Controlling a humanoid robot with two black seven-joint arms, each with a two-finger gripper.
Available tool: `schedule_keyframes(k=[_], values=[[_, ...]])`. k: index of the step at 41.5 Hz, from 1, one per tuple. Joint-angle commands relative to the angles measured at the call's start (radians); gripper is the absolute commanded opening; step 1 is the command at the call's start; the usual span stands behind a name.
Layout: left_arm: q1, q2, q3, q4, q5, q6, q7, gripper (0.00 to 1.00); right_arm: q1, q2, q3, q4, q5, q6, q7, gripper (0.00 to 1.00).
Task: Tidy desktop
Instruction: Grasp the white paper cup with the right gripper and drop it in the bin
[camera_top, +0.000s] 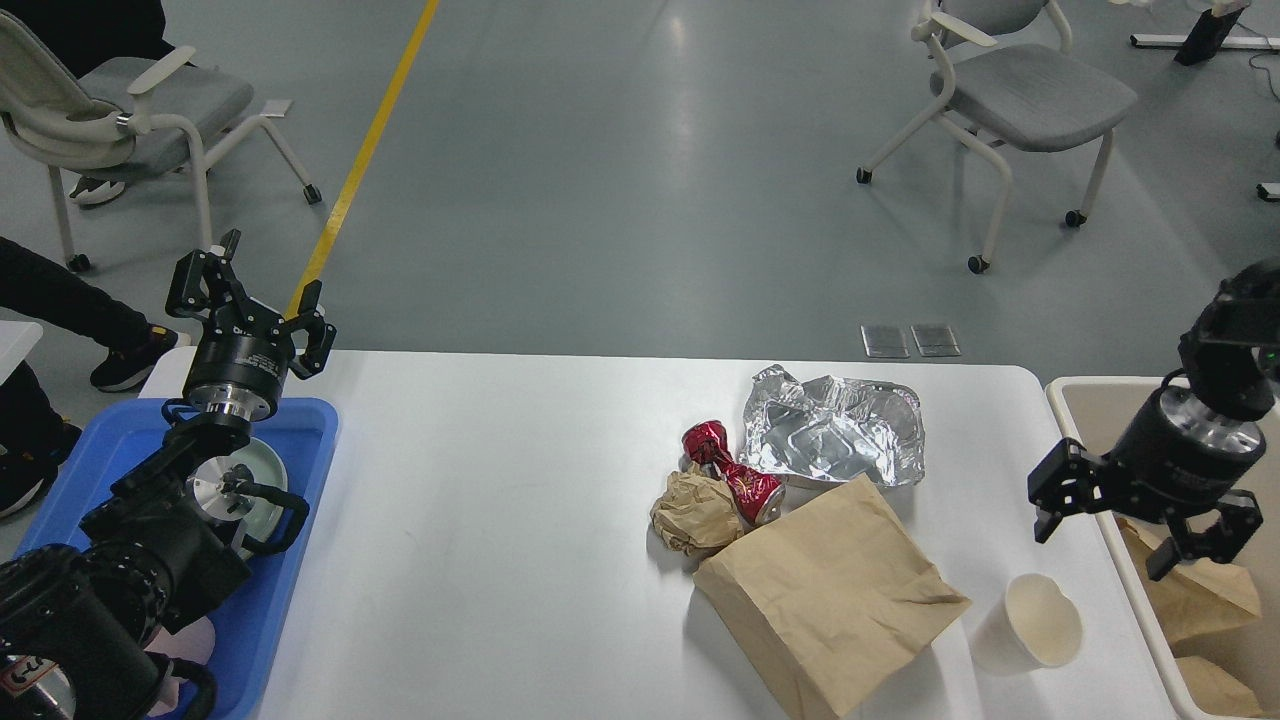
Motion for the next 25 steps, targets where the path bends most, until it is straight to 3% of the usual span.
schedule_keyframes(k=[1,25], values=[[0.0,0.0,0.001,0.0,0.0,0.001,0.0,0.97,-0.069,0.008,0.004,-0.014,-0.001,-0.018,-0.001,1.0],[0.0,0.0,0.0,0.0,0.0,0.0,0.0,0.97,-0.217,0.022,0.011,-0.058,-0.001,-0.201,-0.002,1.0]])
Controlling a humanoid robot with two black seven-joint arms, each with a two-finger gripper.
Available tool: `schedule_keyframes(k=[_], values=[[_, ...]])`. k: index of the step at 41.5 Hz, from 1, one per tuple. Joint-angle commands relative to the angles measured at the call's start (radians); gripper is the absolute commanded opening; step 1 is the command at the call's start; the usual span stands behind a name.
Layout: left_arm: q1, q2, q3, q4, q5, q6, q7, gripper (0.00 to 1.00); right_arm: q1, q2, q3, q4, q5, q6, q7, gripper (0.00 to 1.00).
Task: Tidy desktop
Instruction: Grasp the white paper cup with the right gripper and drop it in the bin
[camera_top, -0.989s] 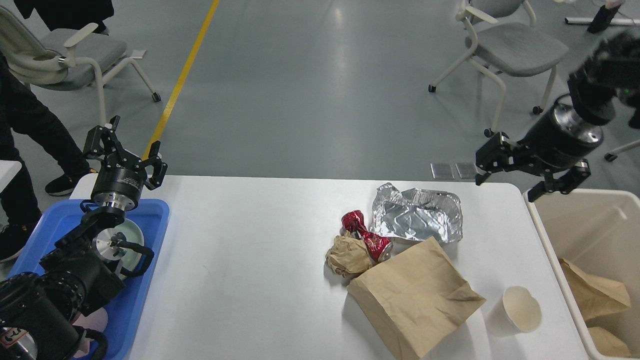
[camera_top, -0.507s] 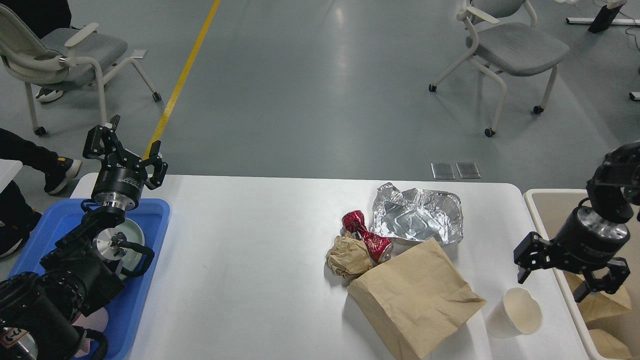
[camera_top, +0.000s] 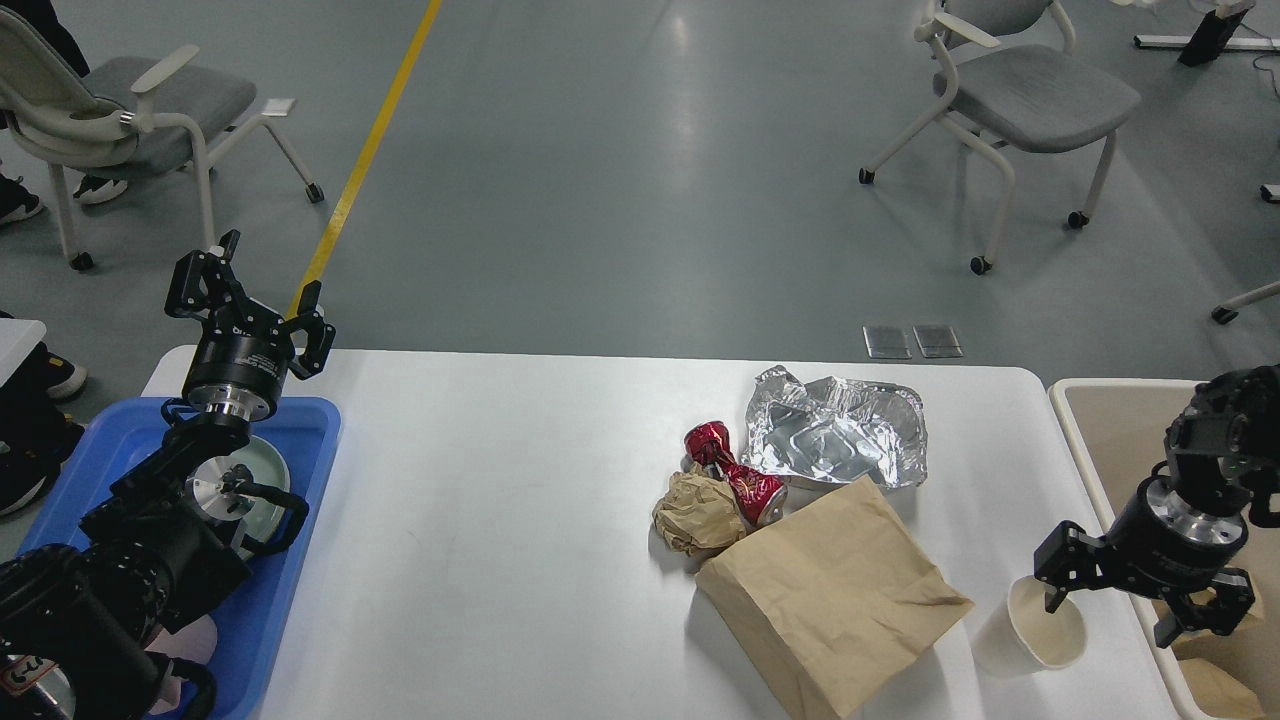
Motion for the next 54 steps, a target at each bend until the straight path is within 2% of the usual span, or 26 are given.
schedule_keyframes(k=[1,4,6,7,8,10,13,14,27,31,36,42,49,54], values=[[0.0,0.0,0.001,0.0,0.0,-0.001,0.0,0.97,-0.013,0.001,0.001,0.0,0.0,-0.018,0.0,1.0],[0.0,0.0,0.0,0.0,0.0,-0.001,0.0,0.97,-0.017,0.001,0.004,0.0,0.001,-0.028,0.0,1.0],[0.0,0.0,0.001,0.0,0.0,-0.001,0.0,0.97,-0.019,0.001,0.018,0.0,0.004,-0.067,0.0,0.94],[0.0,0.0,0.0,0.0,0.0,-0.001,0.0,0.97,-0.019,0.001,0.027,0.002,0.009,-0.084,0.0,0.88],[0.0,0.001,0.001,0.0,0.0,-0.001,0.0,0.97,-0.022,-0.008,0.047,0.011,0.014,-0.114,0.0,0.7],[0.0,0.001,0.0,0.0,0.0,-0.001,0.0,0.97,-0.023,-0.015,0.056,0.017,0.014,-0.136,0.0,0.53],[0.0,0.0,0.0,0.0,0.0,-0.001,0.0,0.97,-0.025,-0.028,0.055,0.025,0.012,-0.133,0.0,0.08],[0.0,0.001,0.0,0.0,0.0,-0.001,0.0,0.97,-0.025,-0.03,0.052,0.029,0.012,-0.131,0.001,0.0],[0.0,0.001,0.001,0.0,0.0,-0.001,0.0,0.97,-0.02,-0.041,0.107,0.025,0.02,-0.188,0.001,0.0],[0.0,0.0,0.0,0.0,0.0,-0.001,0.0,0.97,-0.017,-0.106,0.191,0.031,0.018,-0.246,0.001,0.0],[0.0,0.0,0.0,0.0,0.0,-0.001,0.0,0.97,0.006,-0.123,0.249,0.032,0.021,-0.283,0.003,0.0],[0.0,0.0,0.001,0.0,0.0,-0.001,0.0,0.97,0.05,-0.199,0.354,0.032,0.023,-0.318,0.003,0.0],[0.0,0.0,0.0,0.0,0.0,-0.001,0.0,0.97,0.197,-0.24,0.357,0.028,0.014,-0.32,0.001,0.0],[0.0,0.0,0.001,0.0,0.0,-0.001,0.0,0.97,0.392,-0.298,0.357,0.034,0.012,-0.297,0.003,0.0]])
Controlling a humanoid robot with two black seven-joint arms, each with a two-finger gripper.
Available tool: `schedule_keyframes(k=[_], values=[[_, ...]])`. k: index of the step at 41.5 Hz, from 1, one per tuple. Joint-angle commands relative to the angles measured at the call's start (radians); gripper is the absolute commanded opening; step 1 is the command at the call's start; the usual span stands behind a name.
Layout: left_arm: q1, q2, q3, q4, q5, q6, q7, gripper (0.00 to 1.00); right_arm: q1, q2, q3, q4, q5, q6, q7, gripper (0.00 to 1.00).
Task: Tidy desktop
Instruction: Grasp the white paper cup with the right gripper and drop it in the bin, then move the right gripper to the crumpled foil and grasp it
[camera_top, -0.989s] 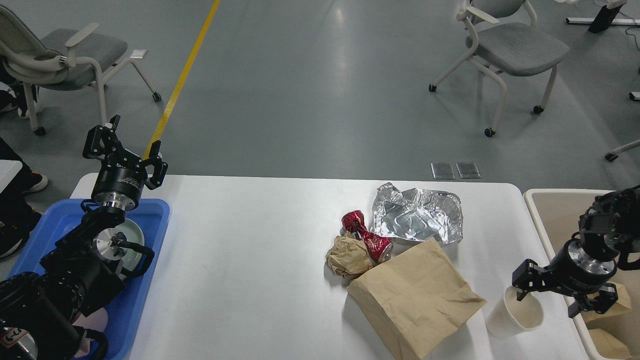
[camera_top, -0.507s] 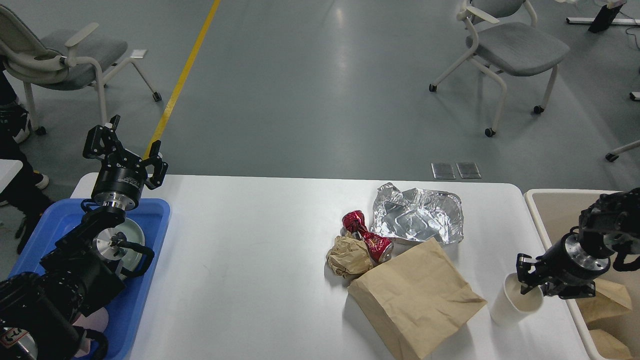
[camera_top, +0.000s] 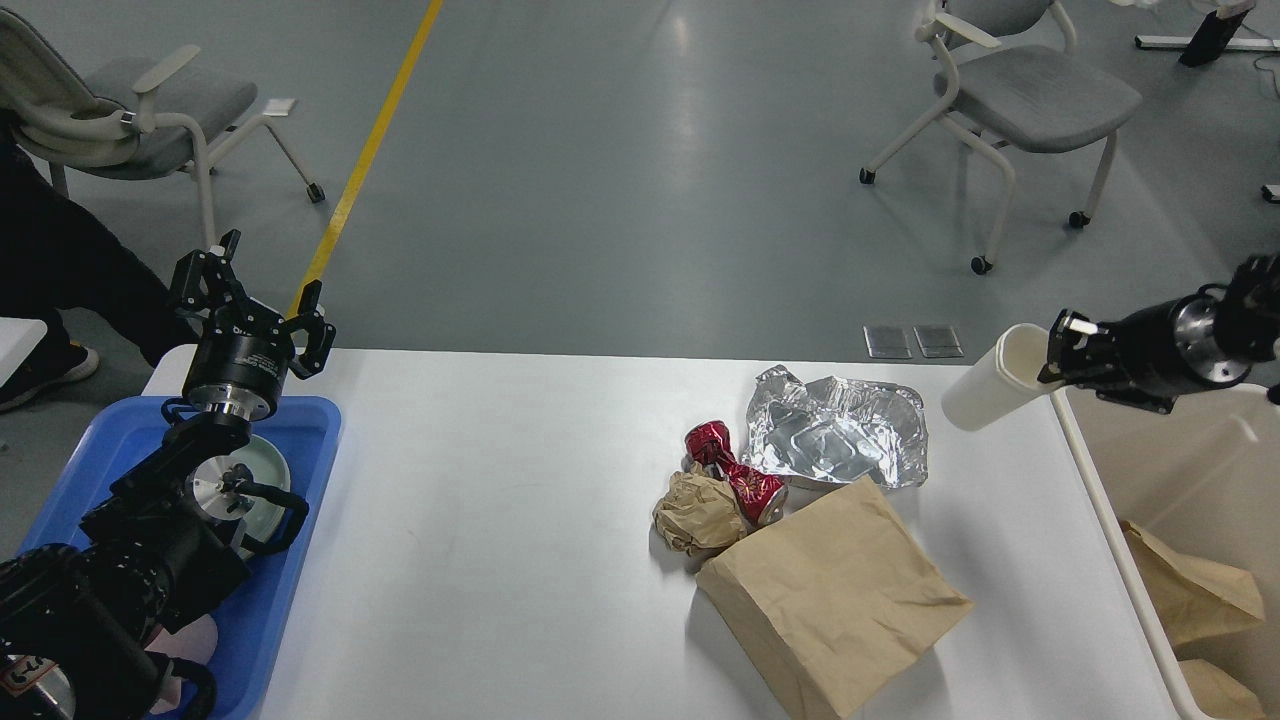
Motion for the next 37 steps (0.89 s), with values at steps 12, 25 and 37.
schedule_keyframes(k=[12,25,37], values=[[0.0,0.0,0.0,0.0,0.0,0.0,0.0,0.97,0.281,-0.094,0.003,-0.09,0.011,-0.048,0.0,0.0],[0.0,0.0,0.0,0.0,0.0,0.0,0.0,0.97,-0.389,-0.091,0.028,-0.436,0.016,-0.361,-0.002,0.0],[0.0,0.001,0.0,0.0,0.0,0.0,0.0,0.97,-0.724,-0.04,0.137,-0.466,0.016,-0.419,0.001,1.0]])
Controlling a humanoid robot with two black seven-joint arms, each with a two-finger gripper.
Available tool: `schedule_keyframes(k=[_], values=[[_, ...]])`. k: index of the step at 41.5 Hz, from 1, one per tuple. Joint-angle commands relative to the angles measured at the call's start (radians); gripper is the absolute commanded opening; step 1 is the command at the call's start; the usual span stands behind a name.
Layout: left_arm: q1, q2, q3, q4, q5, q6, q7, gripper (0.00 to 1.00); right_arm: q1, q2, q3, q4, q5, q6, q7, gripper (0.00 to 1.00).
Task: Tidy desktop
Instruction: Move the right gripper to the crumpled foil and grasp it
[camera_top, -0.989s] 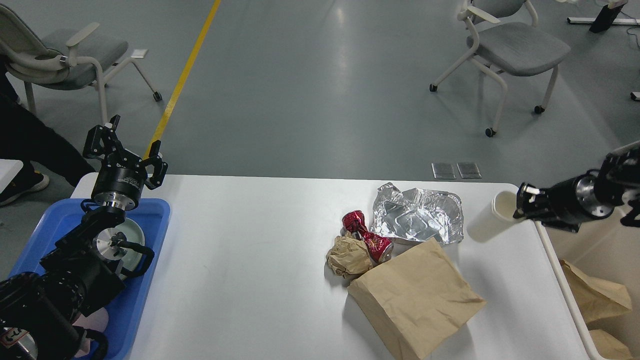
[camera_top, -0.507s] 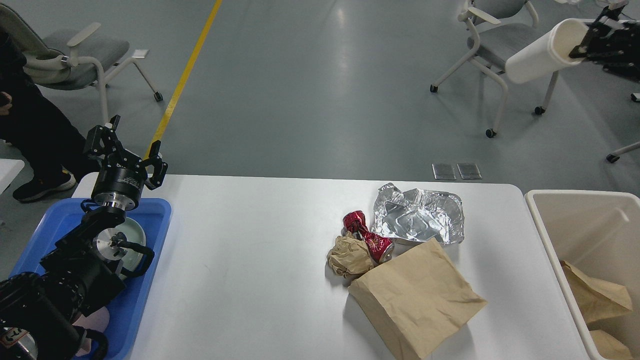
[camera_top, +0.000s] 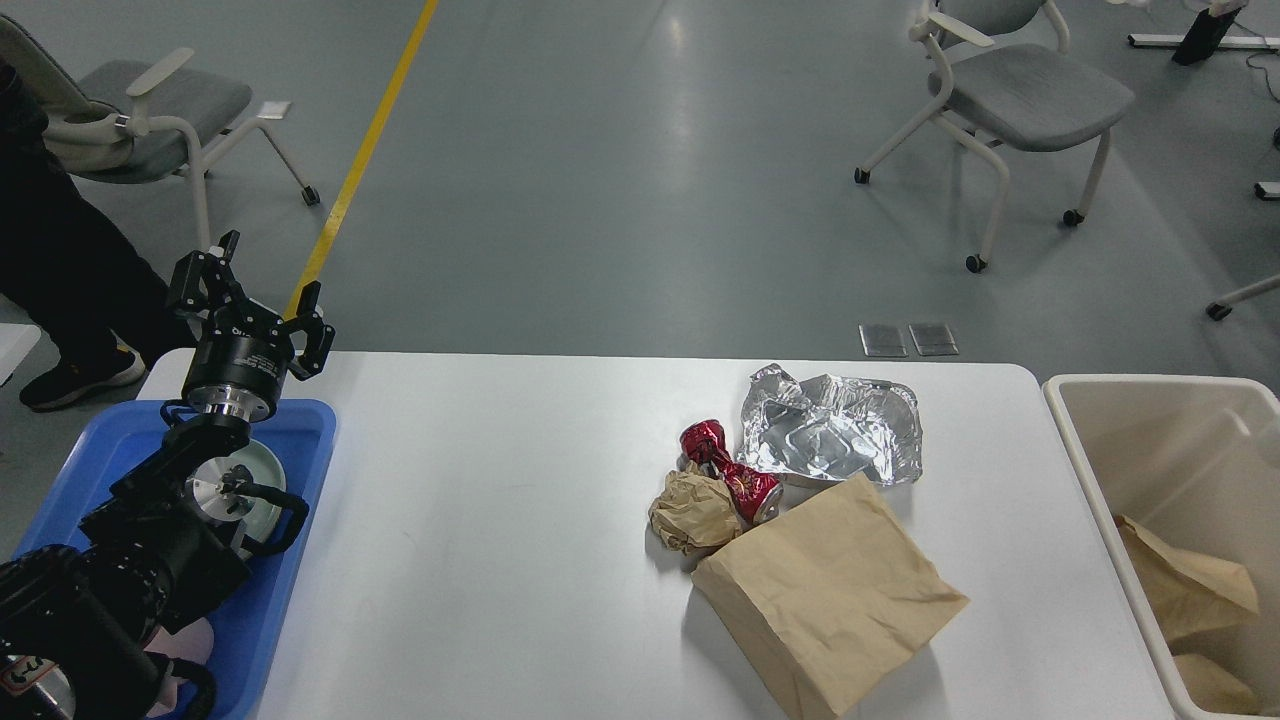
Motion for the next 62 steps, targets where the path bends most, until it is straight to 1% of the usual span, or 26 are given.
schedule_keyframes(k=[1,5,11,17,23,24,25,31,34,35,37,42,44,46,47,51,58,62], values=[[0.0,0.0,-0.001,0.0,0.0,0.0,0.0,0.97,-0.099,0.038,0.062,0.0,-0.001,-0.018,0.001,1.0],[0.0,0.0,0.0,0.0,0.0,0.0,0.0,0.97,-0.13,0.042,0.084,0.0,0.0,-0.018,0.001,1.0],[0.0,0.0,-0.001,0.0,0.0,0.0,0.0,0.97,-0.109,0.068,0.087,0.0,0.0,-0.02,0.004,1.0],[0.0,0.0,0.0,0.0,0.0,0.0,0.0,0.97,0.086,0.078,0.078,0.039,0.01,0.005,0.004,1.0],[0.0,0.0,0.0,0.0,0.0,0.001,0.0,0.97,0.314,0.091,0.059,0.161,0.01,0.06,0.004,1.0],[0.0,0.0,-0.001,0.0,0.0,0.001,0.0,0.97,0.4,0.108,0.033,0.205,0.01,0.091,0.002,1.0],[0.0,0.0,0.0,0.0,0.0,0.0,0.0,0.97,0.442,0.122,0.015,0.226,0.01,0.108,0.002,1.0],[0.0,0.0,-0.001,0.0,0.0,0.001,0.0,0.97,0.666,0.261,-0.134,0.301,0.013,0.21,0.001,1.0],[0.0,0.0,0.0,0.0,0.0,0.0,0.0,0.97,0.77,0.337,-0.21,0.342,0.013,0.281,0.001,1.0],[0.001,0.0,0.0,0.0,0.0,0.001,0.0,0.97,0.842,0.387,-0.252,0.373,0.014,0.34,0.004,1.0],[0.0,0.0,0.0,0.0,0.0,0.001,0.0,0.97,0.919,0.436,-0.28,0.399,0.013,0.411,0.007,1.0],[0.0,0.002,-0.001,0.0,0.0,0.0,0.0,0.97,1.069,0.522,-0.297,0.462,0.013,0.618,0.007,1.0],[0.0,0.0,-0.001,0.0,0.0,0.0,0.0,0.97,1.103,0.542,-0.292,0.473,0.013,0.671,0.007,1.0],[0.0,0.002,0.0,0.0,0.0,0.001,0.0,0.97,1.108,0.55,-0.287,0.473,0.013,0.695,0.007,1.0],[0.0,0.0,0.0,0.0,0.0,0.0,0.0,0.97,1.085,0.552,-0.287,0.468,0.011,0.685,0.002,1.0],[0.0,0.0,-0.001,0.0,0.0,0.0,0.0,0.97,0.88,0.55,-0.287,0.424,0.011,0.594,0.001,1.0],[0.0,0.0,-0.001,0.0,0.0,0.0,0.0,0.97,0.512,0.553,-0.287,0.24,0.013,0.37,-0.001,1.0],[0.0,0.002,-0.001,0.0,0.0,0.001,0.0,0.97,0.367,0.553,-0.284,0.152,0.013,0.265,-0.001,1.0]])
